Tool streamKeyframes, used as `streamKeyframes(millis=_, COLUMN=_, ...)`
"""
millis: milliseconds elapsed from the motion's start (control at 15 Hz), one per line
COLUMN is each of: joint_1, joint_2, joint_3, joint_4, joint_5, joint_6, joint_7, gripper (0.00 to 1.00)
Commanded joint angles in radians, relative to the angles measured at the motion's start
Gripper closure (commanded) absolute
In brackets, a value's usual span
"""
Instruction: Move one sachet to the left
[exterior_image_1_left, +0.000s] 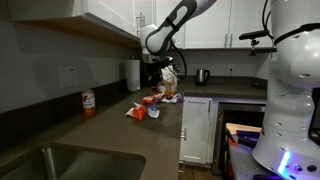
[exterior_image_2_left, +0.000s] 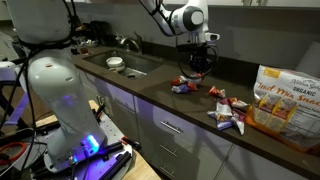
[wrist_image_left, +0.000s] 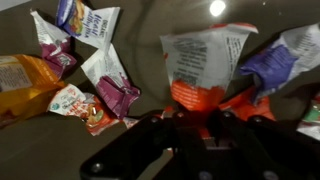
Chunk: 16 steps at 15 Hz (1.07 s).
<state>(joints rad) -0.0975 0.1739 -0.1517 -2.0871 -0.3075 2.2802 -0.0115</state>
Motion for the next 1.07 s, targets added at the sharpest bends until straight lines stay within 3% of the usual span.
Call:
streamKeyframes(millis=0, joint_1=0.009, joint_2=-0.085, joint_3=0.052, joint_4=-0.055, joint_5=0.129, joint_6=-0.05, joint_7=-0.031, gripper=0.95)
streamKeyframes(millis=467, joint_1=0.035, joint_2=-0.133, joint_3=0.126, joint_4=-0.152, joint_5=0.453, joint_6=0.02, joint_7=-0.096, gripper=0.95)
streamKeyframes(millis=800, joint_1=0.052, joint_2=-0.125, joint_3=0.153, joint_4=-0.207, joint_5=0.632, joint_6=0.169, joint_7=-0.166, gripper=0.95)
streamKeyframes(millis=867, joint_1=0.055, joint_2=-0.123, joint_3=0.156, joint_4=-0.214, joint_5=0.651, joint_6=0.186, joint_7=-0.169, gripper=0.53)
streamKeyframes(millis=1000, joint_1=0.055, joint_2=-0.122, joint_3=0.159, joint_4=-0.229, joint_5=0.663, joint_6=0.214, joint_7=-0.168, gripper=0.47)
